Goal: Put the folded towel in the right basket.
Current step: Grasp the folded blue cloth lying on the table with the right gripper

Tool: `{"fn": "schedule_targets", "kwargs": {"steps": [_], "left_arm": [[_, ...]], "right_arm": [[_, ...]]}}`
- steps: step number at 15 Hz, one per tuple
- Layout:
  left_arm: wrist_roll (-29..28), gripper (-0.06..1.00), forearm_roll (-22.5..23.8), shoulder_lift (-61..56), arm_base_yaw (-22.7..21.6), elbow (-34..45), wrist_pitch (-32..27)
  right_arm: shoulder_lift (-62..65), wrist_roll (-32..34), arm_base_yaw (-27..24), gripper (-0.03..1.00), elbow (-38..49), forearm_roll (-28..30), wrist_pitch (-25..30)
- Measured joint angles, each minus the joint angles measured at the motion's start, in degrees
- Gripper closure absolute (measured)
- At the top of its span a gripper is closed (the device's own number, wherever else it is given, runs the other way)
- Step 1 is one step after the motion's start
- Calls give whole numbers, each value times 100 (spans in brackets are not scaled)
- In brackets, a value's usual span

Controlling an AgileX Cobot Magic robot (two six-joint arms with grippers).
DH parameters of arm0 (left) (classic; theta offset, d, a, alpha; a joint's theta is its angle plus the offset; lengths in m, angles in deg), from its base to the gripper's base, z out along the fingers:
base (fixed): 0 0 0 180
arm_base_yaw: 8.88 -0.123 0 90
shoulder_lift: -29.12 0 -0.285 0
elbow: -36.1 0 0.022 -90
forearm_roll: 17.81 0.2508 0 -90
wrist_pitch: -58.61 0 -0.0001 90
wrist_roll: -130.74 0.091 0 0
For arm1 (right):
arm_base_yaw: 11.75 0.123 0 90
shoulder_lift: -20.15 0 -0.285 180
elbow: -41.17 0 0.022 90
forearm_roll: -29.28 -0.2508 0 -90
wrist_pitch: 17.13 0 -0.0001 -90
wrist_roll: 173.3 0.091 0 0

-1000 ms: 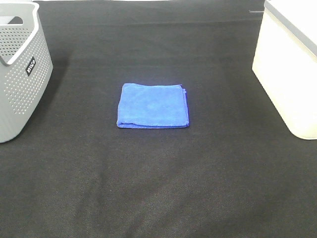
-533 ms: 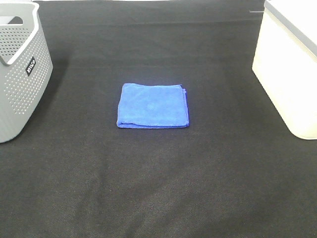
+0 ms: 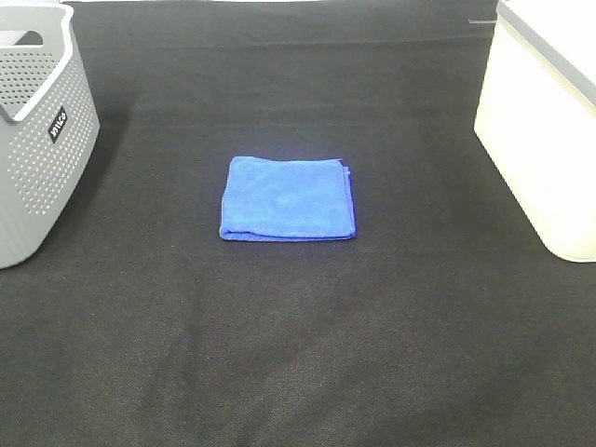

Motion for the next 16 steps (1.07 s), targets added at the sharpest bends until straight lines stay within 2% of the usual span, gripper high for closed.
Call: {"fn": "schedule_targets", "kwargs": {"steps": [16], "left_arm": [[0, -4, 0, 0, 0, 0, 0]], "right_arm": [[0, 0, 0, 0, 0, 46, 0]]}}
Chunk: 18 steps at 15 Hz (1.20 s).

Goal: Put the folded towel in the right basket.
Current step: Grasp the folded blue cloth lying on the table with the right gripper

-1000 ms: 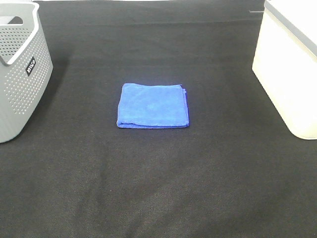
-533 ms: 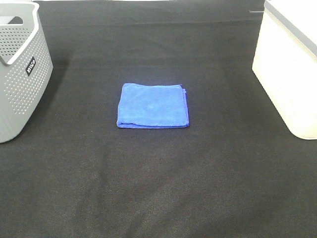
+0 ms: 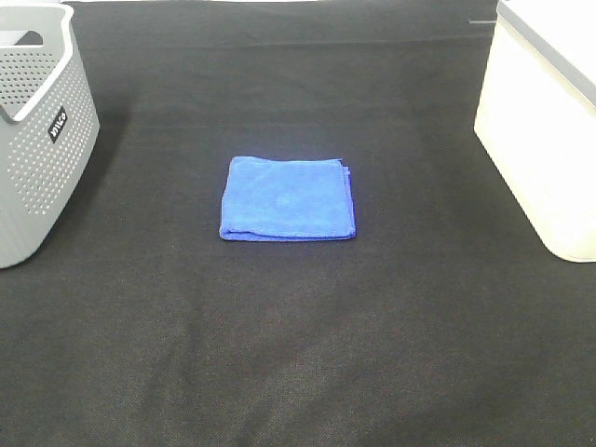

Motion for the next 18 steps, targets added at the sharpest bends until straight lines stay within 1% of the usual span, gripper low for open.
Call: {"fn": "schedule_targets", "kwargs": {"steps": [18], "left_arm": [[0, -4, 0, 0, 0, 0, 0]], "right_arm": [[0, -57, 0, 0, 0, 11, 0]]}}
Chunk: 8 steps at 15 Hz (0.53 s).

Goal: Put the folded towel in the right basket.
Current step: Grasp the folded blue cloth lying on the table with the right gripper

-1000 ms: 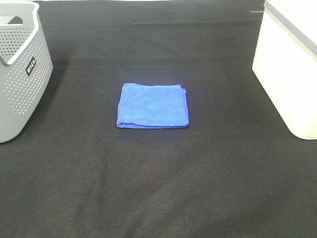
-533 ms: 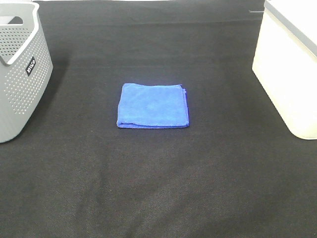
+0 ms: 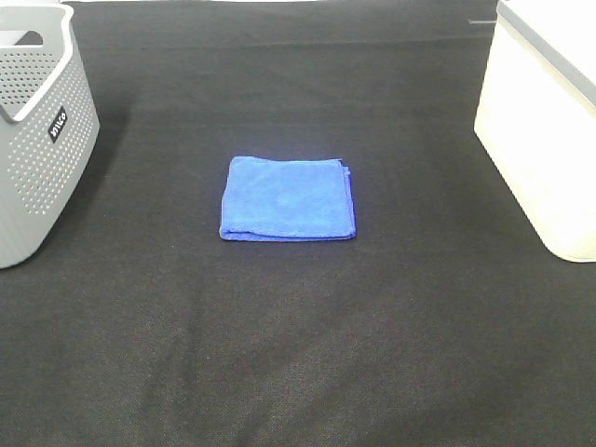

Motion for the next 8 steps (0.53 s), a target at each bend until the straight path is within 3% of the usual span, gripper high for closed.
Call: {"fn": "schedule_targets", "kwargs": {"steps": [2, 4, 8], "left_arm": [[0, -4, 0, 0, 0, 0, 0], [0, -4, 0, 0, 0, 0, 0], [0, -4, 0, 0, 0, 0, 0]], "right_arm": [[-258, -115, 0, 0, -235, 23, -6], [-1719, -69, 0, 0, -980, 23, 218], [-5317, 596, 0, 0, -3713, 0, 613]]}}
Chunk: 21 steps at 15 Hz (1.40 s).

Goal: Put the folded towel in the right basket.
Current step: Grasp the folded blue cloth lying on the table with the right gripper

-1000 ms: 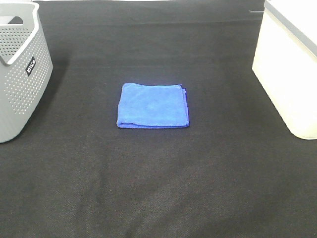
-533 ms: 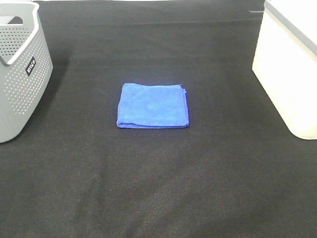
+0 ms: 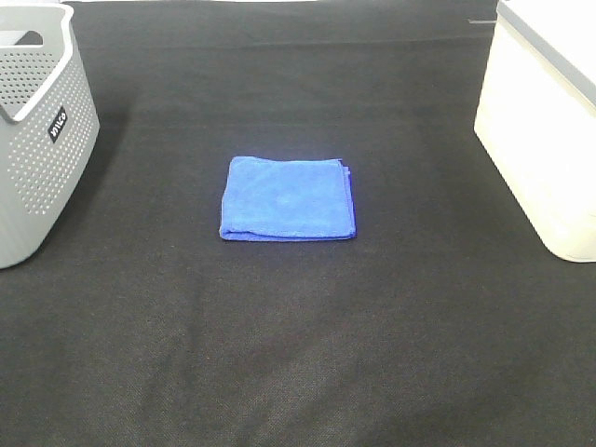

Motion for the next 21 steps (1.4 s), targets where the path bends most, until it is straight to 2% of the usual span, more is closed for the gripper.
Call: {"fn": "schedule_targets", "kwargs": {"steps": [1, 2, 4, 6, 7, 9, 12, 15, 17, 21], "left_arm": [[0, -4, 0, 0, 0, 0, 0], [0, -4, 0, 0, 0, 0, 0], [0, -4, 0, 0, 0, 0, 0], [0, -4, 0, 0, 0, 0, 0], [0, -4, 0, 0, 0, 0, 0], [0, -4, 0, 0, 0, 0, 0], [0, -4, 0, 0, 0, 0, 0], [0, -4, 0, 0, 0, 0, 0], [0, -4, 0, 0, 0, 0, 0], [0, -4, 0, 0, 0, 0, 0]], "right_arm": [[-625, -34, 0, 0, -567, -17, 0], [-625, -34, 0, 0, -567, -17, 0], [-1587, -109, 0, 0, -1438, -155, -6], [-2315, -378, 0, 0, -1908, -745, -86], [-2968, -699, 229, 0, -2143, -1409, -246], [-4022, -1008, 791, 0, -2418, -1988, -561], [-5724, -1518, 1020, 0, -3077, -2922, -647], [-7082, -1639, 1020, 0, -3845, -3094, -625], [-7918, -1541, 1003, 0, -4383, -2962, -613], [-8634, -1375, 997, 0, -4899, -2876, -625]]}}
